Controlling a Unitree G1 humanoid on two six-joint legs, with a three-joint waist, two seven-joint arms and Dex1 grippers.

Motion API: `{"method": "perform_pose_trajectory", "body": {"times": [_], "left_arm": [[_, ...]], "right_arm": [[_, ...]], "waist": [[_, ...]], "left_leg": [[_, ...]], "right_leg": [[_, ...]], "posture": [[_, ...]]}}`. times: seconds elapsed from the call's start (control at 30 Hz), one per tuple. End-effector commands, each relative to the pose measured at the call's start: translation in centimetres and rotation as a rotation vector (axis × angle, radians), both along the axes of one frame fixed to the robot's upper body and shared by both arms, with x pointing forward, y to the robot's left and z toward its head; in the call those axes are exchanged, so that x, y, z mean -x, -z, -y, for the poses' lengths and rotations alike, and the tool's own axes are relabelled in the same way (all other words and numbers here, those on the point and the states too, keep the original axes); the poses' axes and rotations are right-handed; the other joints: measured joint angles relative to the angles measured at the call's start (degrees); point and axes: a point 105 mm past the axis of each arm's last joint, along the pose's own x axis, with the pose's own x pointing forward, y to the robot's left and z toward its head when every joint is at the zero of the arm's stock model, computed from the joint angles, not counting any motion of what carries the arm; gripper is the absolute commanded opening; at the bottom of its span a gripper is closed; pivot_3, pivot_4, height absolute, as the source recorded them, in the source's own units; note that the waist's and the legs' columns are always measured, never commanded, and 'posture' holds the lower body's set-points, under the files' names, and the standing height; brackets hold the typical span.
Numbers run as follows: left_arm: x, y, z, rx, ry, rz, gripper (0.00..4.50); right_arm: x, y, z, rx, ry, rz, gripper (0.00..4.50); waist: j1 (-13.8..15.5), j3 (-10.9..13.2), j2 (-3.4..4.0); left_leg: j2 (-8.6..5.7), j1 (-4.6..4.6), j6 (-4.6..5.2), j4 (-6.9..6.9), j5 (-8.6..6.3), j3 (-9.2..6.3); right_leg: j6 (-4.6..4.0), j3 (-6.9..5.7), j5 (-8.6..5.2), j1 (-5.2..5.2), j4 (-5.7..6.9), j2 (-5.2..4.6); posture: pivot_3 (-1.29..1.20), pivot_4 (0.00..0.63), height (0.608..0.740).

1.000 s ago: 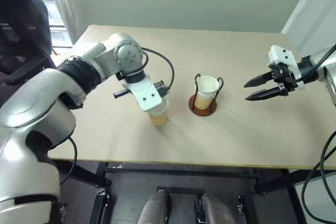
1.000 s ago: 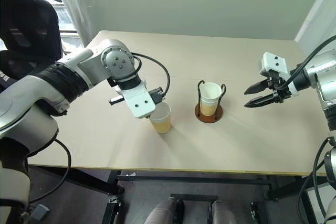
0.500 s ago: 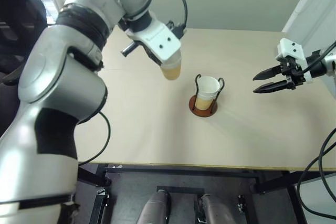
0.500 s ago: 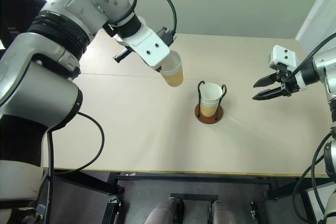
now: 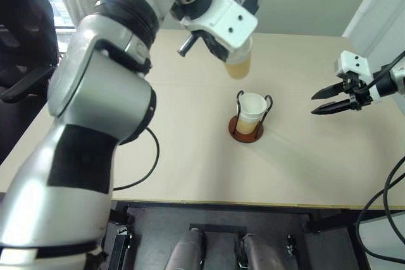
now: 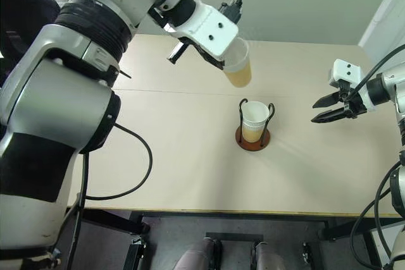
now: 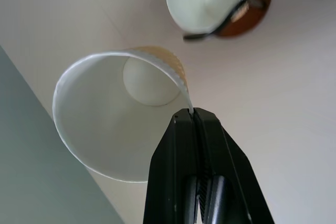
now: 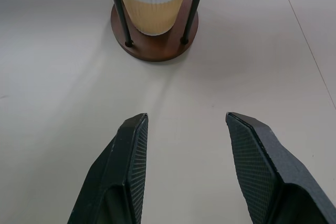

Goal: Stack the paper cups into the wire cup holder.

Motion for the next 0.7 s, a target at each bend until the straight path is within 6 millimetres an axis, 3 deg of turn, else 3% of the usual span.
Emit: {"method": "perform_pose_trajectory", "body": {"times": [0.03, 0.27, 0.57, 0.7], "left_arm": [[1.1, -1.4, 1.1, 0.039, 0.055, -0.010, 0.03], [1.5, -0.1, 2.4, 0.054, 0.105, -0.075, 0.03], [1.2, 0.8, 2.1, 0.038, 0.094, -0.096, 0.03], [1.2, 1.4, 2.3, 0.045, 0.098, -0.118, 0.03]], "right_arm": [[0.2, -1.5, 0.0, 0.000, -0.013, 0.049, 2.33], [0.3, -2.3, -0.7, -0.032, -0.037, 0.072, 2.33], [1.5, -6.5, -3.0, -0.171, -0.092, 0.116, 2.33], [1.9, -7.3, -3.0, -0.192, -0.090, 0.116, 2.33]], "waist": [[-0.02, 0.00, 0.00], [0.01, 0.00, 0.00], [-0.02, 0.01, 0.02], [0.13, 0.01, 0.02]], "left_leg": [[-0.01, 0.01, 0.00, 0.00, 0.00, 0.03], [0.00, 0.01, 0.05, 0.12, 0.00, 0.03], [-0.01, 0.06, 0.09, 0.15, 0.04, 0.06], [-0.01, 0.05, 0.09, 0.16, 0.04, 0.06]], "right_leg": [[-0.01, -0.01, -0.01, -0.01, 0.02, 0.01], [0.01, 0.01, 0.00, 0.03, 0.08, -0.01], [0.00, 0.01, 0.00, 0.00, 0.22, 0.00], [-0.03, 0.01, -0.03, 0.03, 0.21, 0.00]], "posture": [[0.00, 0.150, 0.740], [0.00, 0.150, 0.740], [0.00, 0.150, 0.740], [0.00, 0.150, 0.740]]}}
